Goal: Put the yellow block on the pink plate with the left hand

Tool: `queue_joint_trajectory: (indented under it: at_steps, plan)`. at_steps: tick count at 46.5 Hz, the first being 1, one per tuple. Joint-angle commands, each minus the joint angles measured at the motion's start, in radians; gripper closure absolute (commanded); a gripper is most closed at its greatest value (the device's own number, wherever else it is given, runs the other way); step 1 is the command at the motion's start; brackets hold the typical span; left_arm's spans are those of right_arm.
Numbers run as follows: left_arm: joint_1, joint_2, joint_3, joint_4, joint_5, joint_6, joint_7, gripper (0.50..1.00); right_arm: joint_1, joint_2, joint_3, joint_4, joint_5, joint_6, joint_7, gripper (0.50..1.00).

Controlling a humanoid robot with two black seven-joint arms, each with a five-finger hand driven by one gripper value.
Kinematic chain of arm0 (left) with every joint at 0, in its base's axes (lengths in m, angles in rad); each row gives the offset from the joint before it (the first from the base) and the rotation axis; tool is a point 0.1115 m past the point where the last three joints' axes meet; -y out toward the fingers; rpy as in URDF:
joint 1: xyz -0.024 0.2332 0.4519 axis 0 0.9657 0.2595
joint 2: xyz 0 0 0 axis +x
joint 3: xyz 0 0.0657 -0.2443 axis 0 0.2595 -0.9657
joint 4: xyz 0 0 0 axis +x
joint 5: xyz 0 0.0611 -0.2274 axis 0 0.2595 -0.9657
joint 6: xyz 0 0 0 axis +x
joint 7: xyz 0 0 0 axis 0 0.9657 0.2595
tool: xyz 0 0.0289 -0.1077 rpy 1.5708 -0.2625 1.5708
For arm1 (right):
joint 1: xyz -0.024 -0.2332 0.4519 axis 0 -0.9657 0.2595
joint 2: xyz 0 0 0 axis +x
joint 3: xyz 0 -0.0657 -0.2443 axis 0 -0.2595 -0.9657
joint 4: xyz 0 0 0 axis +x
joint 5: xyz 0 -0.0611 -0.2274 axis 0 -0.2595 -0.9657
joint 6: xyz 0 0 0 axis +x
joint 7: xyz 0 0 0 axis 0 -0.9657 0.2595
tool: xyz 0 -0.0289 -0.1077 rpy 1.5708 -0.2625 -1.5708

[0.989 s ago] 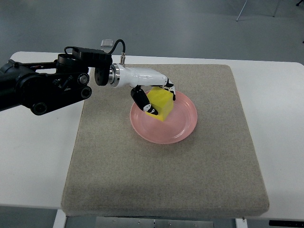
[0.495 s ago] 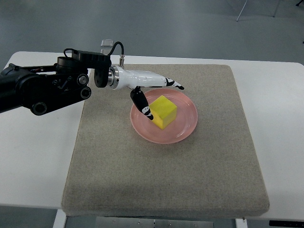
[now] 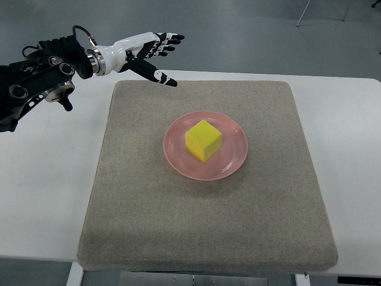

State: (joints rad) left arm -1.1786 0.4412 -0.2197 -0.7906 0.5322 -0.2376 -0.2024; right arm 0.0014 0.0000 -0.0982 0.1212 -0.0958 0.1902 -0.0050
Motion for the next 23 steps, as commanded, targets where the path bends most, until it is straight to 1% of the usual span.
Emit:
queue_joint_trajectory:
  at_steps: [1,5,7,14,19,23]
  plan:
    - [0.030,0.002,-0.039,0.054,-0.130,-0.008,0.000,0.504,0.000,0.000,0.000,0.000,0.001,0.000,0.000,0.576]
    - [0.068,0.002,-0.087,0.114,-0.260,-0.025,0.000,0.504,0.000,0.000,0.000,0.000,0.001,0.000,0.000,0.576]
    - [0.088,0.002,-0.107,0.135,-0.311,-0.045,0.000,0.504,0.000,0.000,0.000,0.000,0.001,0.000,-0.001,0.576]
    - [0.123,-0.007,-0.164,0.203,-0.445,-0.161,0.003,0.504,0.000,0.000,0.000,0.000,0.001,0.000,0.000,0.576]
    - [0.142,-0.010,-0.173,0.217,-0.523,-0.239,0.012,0.504,0.000,0.000,0.003,0.000,0.001,0.000,0.000,0.576]
    - [0.146,-0.010,-0.173,0.218,-0.552,-0.264,0.018,0.504,0.000,0.000,0.003,0.000,0.001,0.000,0.000,0.576]
